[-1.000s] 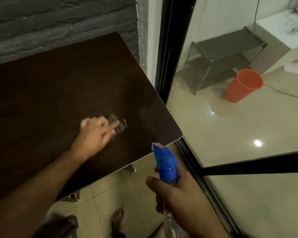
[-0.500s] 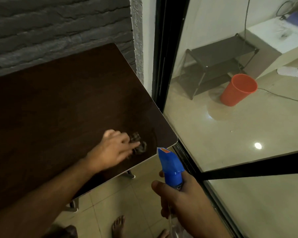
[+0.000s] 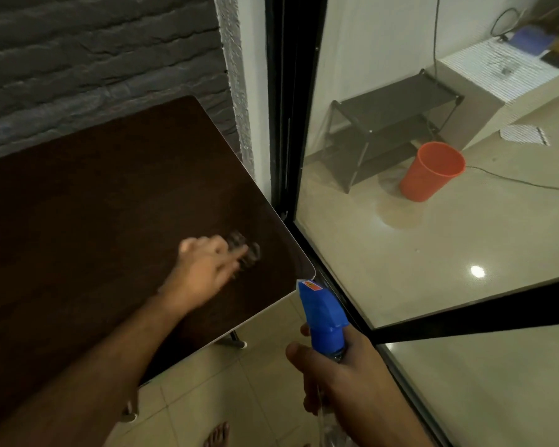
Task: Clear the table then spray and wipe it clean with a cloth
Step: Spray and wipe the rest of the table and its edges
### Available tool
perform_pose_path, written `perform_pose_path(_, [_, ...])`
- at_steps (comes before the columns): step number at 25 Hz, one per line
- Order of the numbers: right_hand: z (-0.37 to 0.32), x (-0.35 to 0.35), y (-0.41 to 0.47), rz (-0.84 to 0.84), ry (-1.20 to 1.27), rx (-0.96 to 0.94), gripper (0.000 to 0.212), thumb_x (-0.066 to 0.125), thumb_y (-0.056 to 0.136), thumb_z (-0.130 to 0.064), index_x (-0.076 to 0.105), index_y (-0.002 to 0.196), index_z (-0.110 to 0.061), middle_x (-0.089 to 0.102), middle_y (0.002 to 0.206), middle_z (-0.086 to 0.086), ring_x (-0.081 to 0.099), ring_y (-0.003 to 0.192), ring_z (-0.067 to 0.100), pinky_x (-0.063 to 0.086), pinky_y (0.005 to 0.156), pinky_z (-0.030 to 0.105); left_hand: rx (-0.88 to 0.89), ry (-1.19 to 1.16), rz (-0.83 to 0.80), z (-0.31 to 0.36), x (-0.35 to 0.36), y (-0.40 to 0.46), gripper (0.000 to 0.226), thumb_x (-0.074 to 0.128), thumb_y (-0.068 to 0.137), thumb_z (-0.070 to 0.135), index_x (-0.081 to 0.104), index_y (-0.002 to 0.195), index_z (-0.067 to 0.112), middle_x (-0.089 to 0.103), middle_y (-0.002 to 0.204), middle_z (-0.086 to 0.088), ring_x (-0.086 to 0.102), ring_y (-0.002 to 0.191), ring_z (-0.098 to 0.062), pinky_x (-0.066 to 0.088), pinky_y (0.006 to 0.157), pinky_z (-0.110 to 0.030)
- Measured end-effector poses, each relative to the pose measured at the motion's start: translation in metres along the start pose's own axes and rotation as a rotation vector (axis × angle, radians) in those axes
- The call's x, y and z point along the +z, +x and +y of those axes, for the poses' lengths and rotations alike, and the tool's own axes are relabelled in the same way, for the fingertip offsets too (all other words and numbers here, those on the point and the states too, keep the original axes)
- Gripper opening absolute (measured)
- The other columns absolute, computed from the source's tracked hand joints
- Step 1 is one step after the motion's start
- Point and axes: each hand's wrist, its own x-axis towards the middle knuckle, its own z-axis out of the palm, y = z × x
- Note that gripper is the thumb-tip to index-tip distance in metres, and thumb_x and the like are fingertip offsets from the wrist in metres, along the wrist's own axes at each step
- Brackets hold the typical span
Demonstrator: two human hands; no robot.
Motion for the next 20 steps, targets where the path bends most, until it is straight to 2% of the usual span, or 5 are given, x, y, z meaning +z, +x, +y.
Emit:
perform_pose_path(4, [-0.006,-0.003,0.006,0.055,-0.035,-0.039,0.036,0.072,0.083,-0.032,0.051,0.113,-0.029,0.063,0.069,0.002,0.060,0.054,0.011,0.057,0.059,0.027,-0.505,0.070,0.077,-0.037,-0.009,0.098,0.037,0.045,0.096,0.038,0.052,0.133,0.035,0.055,0.118,-0.008,0.051,0.109,-0.030,0.033,0.092,-0.044])
perform_pose_path(6, [-0.011,-0.002,0.008,0.064,-0.016,-0.085,0.026,0.071,0.084,-0.030,0.052,0.103,-0.030,0.063,0.068,0.002,0.060,0.055,0.013,0.059,0.063,0.034,-0.459,0.041,-0.026,0.015,-0.002,0.113,0.038,0.044,0.097,0.039,0.049,0.134,0.035,0.053,0.121,-0.008,0.050,0.108,-0.029,0.036,0.093,-0.045])
perform_pose_path(11, [-0.015,-0.009,0.001,0.058,0.028,-0.113,0.021,0.070,0.084,-0.027,0.053,0.097,-0.029,0.060,0.063,0.000,0.058,0.051,0.011,0.056,0.057,0.026,0.153,-0.098,-0.091,0.087,0.017,0.015,0.025,0.045,0.092,0.034,0.056,0.115,0.032,0.051,0.091,0.001,0.050,0.082,-0.017,0.039,0.089,-0.043])
perform_pose_path(17, [0.000,-0.022,0.004,0.087,-0.010,-0.043,0.031,0.071,0.084,-0.032,0.050,0.107,-0.032,0.060,0.066,0.002,0.059,0.052,0.010,0.056,0.057,0.024,-0.502,0.102,0.057,-0.025,-0.004,0.113,0.037,0.046,0.097,0.036,0.054,0.132,0.030,0.056,0.117,-0.014,0.053,0.105,-0.035,0.035,0.090,-0.045])
perform_pose_path(20, [-0.003,-0.016,0.003,0.103,0.022,-0.054,0.027,0.071,0.083,-0.029,0.053,0.102,-0.030,0.059,0.064,0.002,0.059,0.052,0.013,0.058,0.060,0.031,-0.357,0.117,-0.003,0.040,0.016,0.121,0.038,0.042,0.097,0.040,0.050,0.134,0.032,0.054,0.118,-0.011,0.051,0.103,-0.030,0.037,0.088,-0.043])
